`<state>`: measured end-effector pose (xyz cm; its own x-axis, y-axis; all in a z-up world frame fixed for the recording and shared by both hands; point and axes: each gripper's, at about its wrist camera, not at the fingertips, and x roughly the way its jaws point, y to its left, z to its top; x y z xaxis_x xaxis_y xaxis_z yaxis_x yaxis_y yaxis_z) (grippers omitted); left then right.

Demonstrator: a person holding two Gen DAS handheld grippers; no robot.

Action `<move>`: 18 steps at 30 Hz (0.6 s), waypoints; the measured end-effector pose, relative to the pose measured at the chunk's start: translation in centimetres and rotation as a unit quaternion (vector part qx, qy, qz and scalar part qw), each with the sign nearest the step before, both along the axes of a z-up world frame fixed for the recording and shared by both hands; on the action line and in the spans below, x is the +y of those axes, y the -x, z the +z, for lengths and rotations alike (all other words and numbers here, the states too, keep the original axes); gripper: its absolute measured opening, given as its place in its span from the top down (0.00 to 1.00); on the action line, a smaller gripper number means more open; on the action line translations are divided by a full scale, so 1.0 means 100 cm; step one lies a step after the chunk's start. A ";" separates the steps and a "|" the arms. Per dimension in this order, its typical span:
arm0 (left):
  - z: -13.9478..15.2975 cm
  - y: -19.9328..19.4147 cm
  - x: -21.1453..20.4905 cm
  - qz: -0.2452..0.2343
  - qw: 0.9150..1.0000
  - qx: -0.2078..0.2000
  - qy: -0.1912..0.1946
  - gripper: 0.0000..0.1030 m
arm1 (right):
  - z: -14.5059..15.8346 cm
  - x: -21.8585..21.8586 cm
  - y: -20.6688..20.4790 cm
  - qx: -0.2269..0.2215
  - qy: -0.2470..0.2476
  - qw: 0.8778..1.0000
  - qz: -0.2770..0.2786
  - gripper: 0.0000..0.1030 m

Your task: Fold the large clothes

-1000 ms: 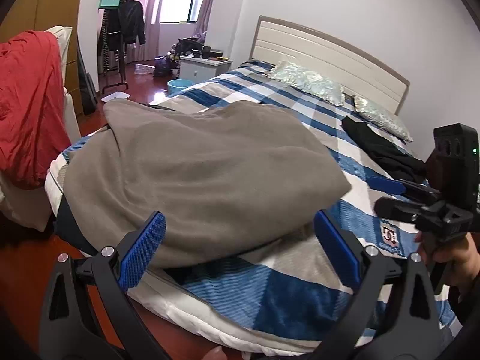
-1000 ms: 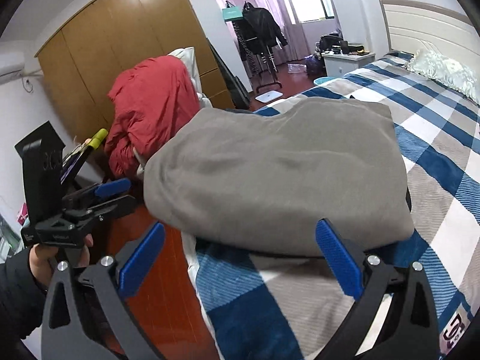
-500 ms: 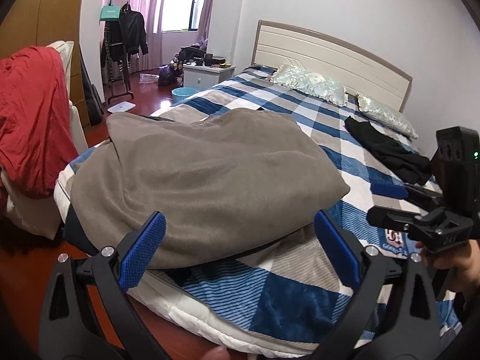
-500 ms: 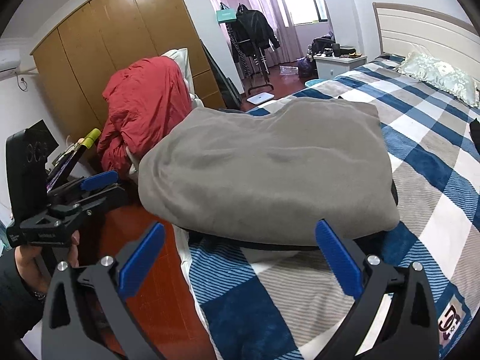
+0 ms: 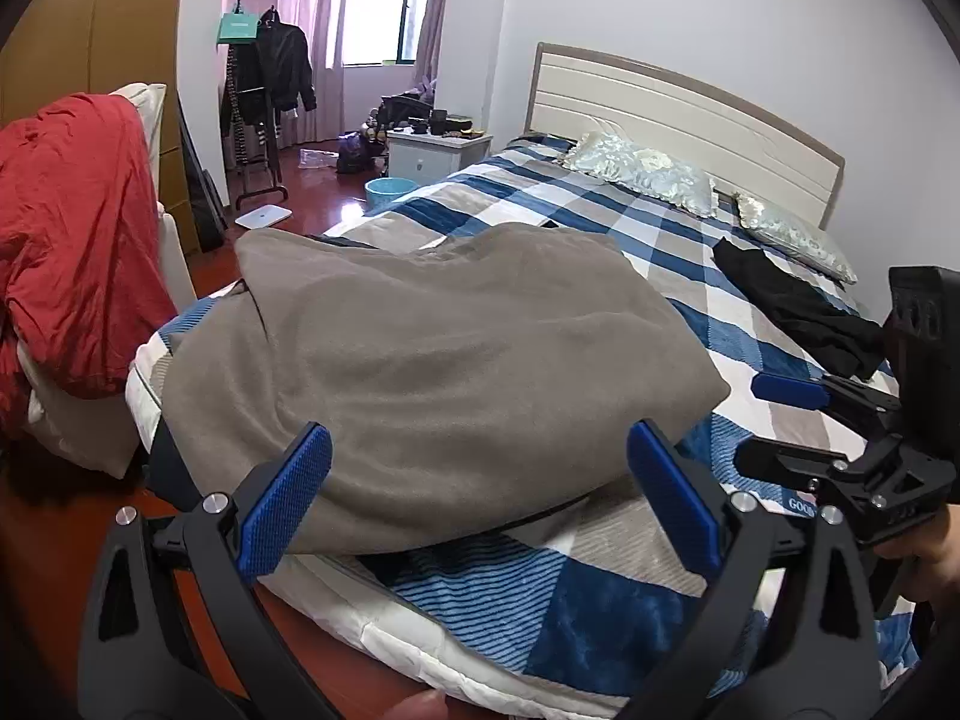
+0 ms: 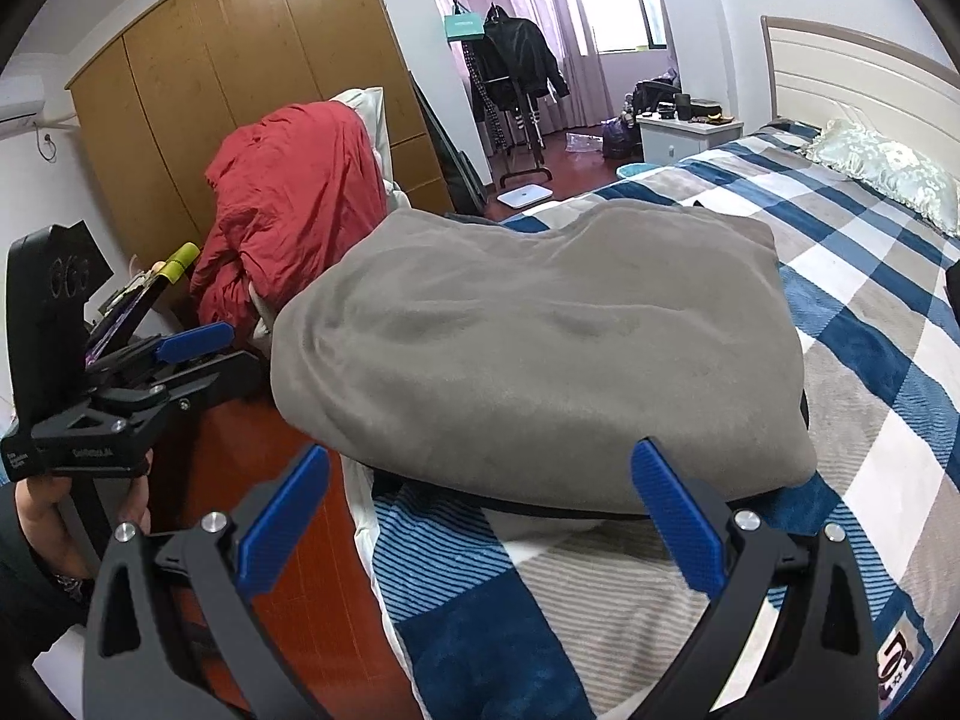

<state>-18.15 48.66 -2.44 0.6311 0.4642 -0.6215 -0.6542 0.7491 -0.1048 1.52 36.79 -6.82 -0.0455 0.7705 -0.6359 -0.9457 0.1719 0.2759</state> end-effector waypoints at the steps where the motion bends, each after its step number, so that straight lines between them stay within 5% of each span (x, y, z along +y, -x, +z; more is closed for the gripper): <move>1: 0.001 0.000 0.001 -0.001 1.000 -0.001 0.001 0.06 | 0.000 0.000 -0.001 0.001 -0.001 1.000 -0.001 0.04; 18: 0.005 0.000 0.006 0.002 1.000 -0.002 -0.005 0.06 | 0.007 0.001 -0.008 0.017 -0.014 1.000 -0.016 0.04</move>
